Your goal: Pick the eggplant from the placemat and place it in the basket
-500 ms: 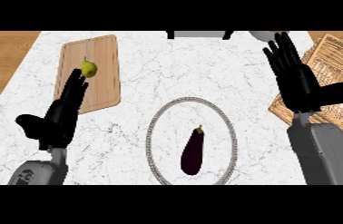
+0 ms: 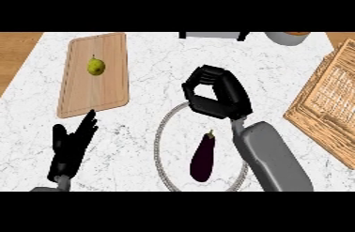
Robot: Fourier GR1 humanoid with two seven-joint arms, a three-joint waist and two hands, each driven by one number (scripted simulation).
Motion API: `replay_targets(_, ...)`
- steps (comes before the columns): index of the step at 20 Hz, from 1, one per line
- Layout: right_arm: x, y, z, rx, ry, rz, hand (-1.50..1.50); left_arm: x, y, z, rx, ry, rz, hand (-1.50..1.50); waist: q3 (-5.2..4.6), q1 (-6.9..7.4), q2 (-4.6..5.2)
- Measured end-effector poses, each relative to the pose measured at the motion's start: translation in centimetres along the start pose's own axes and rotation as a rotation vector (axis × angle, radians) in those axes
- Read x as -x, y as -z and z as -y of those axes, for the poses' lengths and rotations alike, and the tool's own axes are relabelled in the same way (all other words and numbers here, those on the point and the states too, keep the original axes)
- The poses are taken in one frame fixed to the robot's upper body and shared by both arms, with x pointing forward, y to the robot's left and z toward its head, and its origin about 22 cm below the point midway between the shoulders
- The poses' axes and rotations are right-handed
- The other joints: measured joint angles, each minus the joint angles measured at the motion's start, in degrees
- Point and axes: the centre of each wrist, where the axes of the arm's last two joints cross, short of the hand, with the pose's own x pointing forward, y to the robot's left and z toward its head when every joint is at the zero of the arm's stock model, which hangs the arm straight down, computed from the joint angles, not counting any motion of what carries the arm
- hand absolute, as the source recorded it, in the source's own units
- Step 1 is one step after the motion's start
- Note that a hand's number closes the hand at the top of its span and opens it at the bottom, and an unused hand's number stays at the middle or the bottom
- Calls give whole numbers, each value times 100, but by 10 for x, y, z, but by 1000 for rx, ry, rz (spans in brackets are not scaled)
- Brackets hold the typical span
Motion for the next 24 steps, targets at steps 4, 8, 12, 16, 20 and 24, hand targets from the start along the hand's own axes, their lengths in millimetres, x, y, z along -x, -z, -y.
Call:
replay_targets(4,11,1,-60,-30,-142,-64,-150,1,-2,0,20,7,-23,0,10,26,-37)
replay_targets(8,14,8,-85,-11,-376,-166,-150,6,-4,-5,7,6,-45,0,5,-93,-91)
replay_targets(12,-1,28,-71,17,-692,-256,-150,11,-9,-10,-13,1,-61,0,-4,-223,-166)
replay_targets(16,-50,54,-67,-2,-929,-332,-150,14,-13,-15,-25,-5,-76,0,2,-332,-204)
replay_targets(20,-108,68,-69,-60,-1083,-421,-150,14,-17,-21,-26,-8,-80,0,10,-388,-194)
replay_targets(24,-153,72,-65,-175,-1150,-540,-150,15,-18,-22,-33,-14,-79,0,16,-415,-168)
